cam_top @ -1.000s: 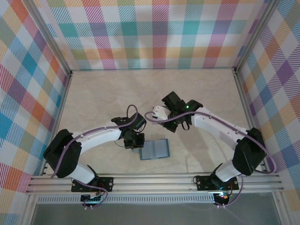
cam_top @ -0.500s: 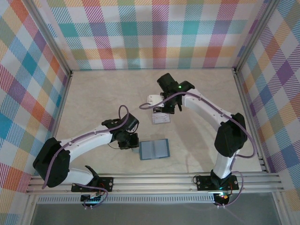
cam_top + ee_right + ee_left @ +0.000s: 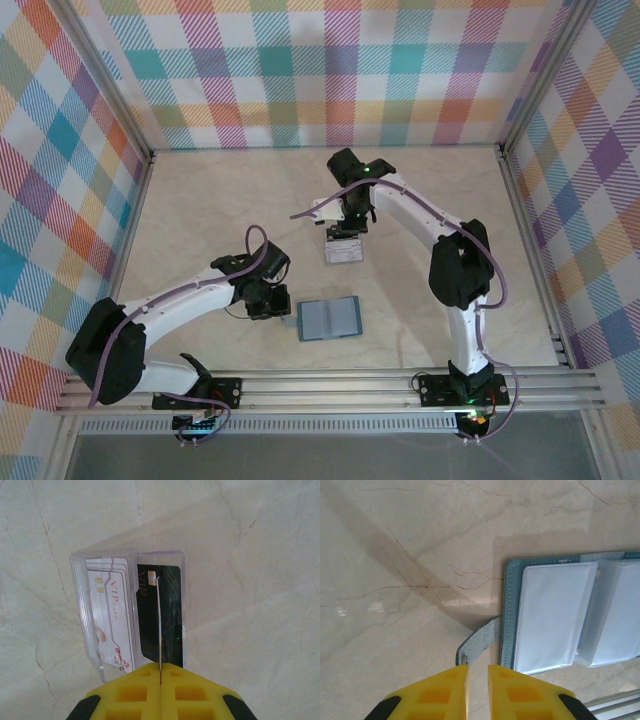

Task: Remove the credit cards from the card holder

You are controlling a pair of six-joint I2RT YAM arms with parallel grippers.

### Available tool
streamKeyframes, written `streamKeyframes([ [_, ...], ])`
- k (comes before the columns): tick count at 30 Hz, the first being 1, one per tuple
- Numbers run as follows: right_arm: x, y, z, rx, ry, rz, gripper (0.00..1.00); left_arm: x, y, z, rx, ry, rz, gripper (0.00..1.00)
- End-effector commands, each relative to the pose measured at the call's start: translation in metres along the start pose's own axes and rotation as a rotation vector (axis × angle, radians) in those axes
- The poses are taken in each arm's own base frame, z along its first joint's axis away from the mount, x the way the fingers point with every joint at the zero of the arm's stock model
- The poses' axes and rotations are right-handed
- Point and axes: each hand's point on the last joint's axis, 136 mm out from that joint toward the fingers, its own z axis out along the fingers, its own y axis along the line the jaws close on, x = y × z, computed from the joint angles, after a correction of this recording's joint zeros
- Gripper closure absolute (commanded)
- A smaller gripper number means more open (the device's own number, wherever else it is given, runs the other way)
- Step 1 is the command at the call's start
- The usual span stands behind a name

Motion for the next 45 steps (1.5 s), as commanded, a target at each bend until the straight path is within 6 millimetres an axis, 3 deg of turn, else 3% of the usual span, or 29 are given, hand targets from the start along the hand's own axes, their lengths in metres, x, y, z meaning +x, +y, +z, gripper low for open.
streamKeyframes([
  [1,-0.001,0.003,-0.001,-0.042,-0.012,-0.024,0.99,0.005,0.009,-0.002,-0.013,0.007,-0.011,0.82],
  [12,-0.003,0.008,0.010,-0.098,-0.012,-0.023,0.93,0.004,0.012,0.000,-0.012,0.013,-0.019,0.82],
  [17,0.001,-0.009,0.012,-0.023,0.020,-0.009,0.76,0.004,0.012,0.001,-0.013,0.013,-0.019,0.82],
  [21,0.000,-0.023,0.007,0.047,0.024,0.004,0.72,0.004,0.013,0.002,-0.013,0.015,-0.022,0.82],
  [28,-0.004,-0.024,-0.006,0.091,-0.021,0.055,0.69,0.000,0.014,0.000,-0.022,-0.002,-0.021,0.80],
  [31,-0.005,-0.026,-0.016,0.144,-0.067,0.117,0.60,-0.008,0.015,-0.005,-0.036,-0.031,-0.010,0.76],
  [35,0.001,-0.023,-0.029,0.227,-0.121,0.219,0.34,-0.019,0.012,-0.013,-0.025,-0.069,-0.002,0.67],
  [40,0.022,-0.008,-0.043,0.306,-0.153,0.358,0.04,-0.040,0.013,-0.027,-0.004,-0.138,-0.017,0.46],
  [44,0.048,0.008,-0.046,0.347,-0.166,0.493,0.00,-0.059,0.027,-0.035,-0.068,-0.202,-0.022,0.26],
  [45,0.056,0.012,-0.047,0.356,-0.170,0.533,0.00,-0.065,0.031,-0.036,-0.085,-0.214,-0.029,0.10],
])
